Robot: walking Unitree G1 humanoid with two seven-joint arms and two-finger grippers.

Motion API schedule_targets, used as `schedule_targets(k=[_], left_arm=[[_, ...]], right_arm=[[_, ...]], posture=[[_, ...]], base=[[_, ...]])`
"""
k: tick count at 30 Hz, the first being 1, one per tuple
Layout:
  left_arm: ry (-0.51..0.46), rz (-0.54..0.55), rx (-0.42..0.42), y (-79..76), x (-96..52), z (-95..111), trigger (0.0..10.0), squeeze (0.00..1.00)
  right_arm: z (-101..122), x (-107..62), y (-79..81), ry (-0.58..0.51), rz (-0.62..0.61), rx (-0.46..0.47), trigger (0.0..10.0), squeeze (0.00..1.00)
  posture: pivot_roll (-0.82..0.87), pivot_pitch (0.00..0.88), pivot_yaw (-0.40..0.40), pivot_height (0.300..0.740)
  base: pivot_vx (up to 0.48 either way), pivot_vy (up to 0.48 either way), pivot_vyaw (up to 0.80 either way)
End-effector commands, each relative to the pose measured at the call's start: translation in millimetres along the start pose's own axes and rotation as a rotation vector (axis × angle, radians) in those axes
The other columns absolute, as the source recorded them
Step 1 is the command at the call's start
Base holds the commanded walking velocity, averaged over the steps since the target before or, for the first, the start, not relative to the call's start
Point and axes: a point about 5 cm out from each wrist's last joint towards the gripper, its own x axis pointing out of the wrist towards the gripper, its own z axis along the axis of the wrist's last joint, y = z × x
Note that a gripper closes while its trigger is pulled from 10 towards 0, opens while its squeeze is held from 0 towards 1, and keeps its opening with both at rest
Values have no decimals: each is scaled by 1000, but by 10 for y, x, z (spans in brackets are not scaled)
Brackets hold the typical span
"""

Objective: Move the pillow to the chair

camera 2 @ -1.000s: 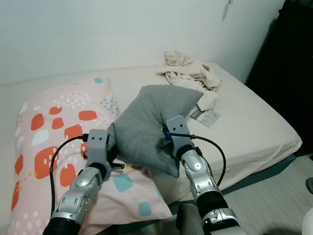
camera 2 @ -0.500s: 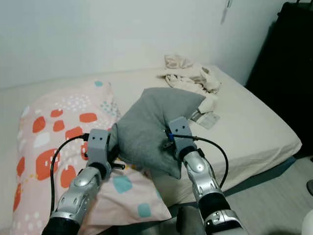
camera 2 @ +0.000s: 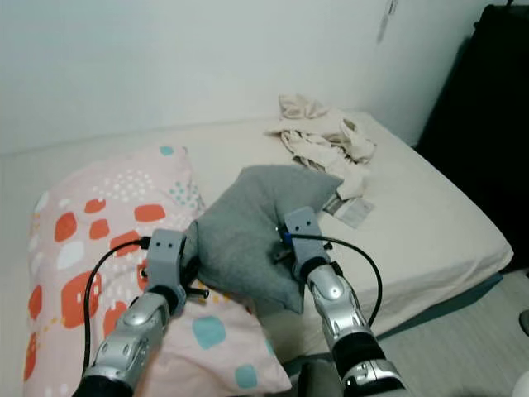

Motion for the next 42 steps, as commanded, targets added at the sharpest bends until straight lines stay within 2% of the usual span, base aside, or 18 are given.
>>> schedule_targets(k=[1, 14, 16, 19, 29, 42], left_arm=[[-10, 38, 23, 91, -15, 1, 10000, 0], [-6, 55, 11, 107, 1, -25, 10000, 0], [-10, 67, 12, 123, 19, -16, 10000, 0], [-12, 75, 10, 133, 28, -12, 10000, 0], [-11, 90, 1, 133, 24, -38, 10000, 0], [-7, 94, -17, 116, -6, -101, 10000, 0]], right_arm=[[20, -10, -80, -15, -33, 16, 10000, 0], [58, 11, -52, -28, 4, 9, 10000, 0], [90, 28, -8, -32, 76, 0, 10000, 0], [110, 33, 5, -36, 92, -35, 10000, 0], [67, 2, 19, -23, 119, -53, 10000, 0], [40, 3, 49, -7, 131, -83, 10000, 0]], posture=[[-15, 35, -66, 642], [-14, 24, -75, 642], [-21, 28, -80, 652], [-29, 31, -84, 667], [-35, 42, -99, 717], [-39, 49, -100, 717]], base=[[0, 0, 0], [0, 0, 0], [0, 0, 0], [0, 0, 0], [0, 0, 0], [0, 0, 0]])
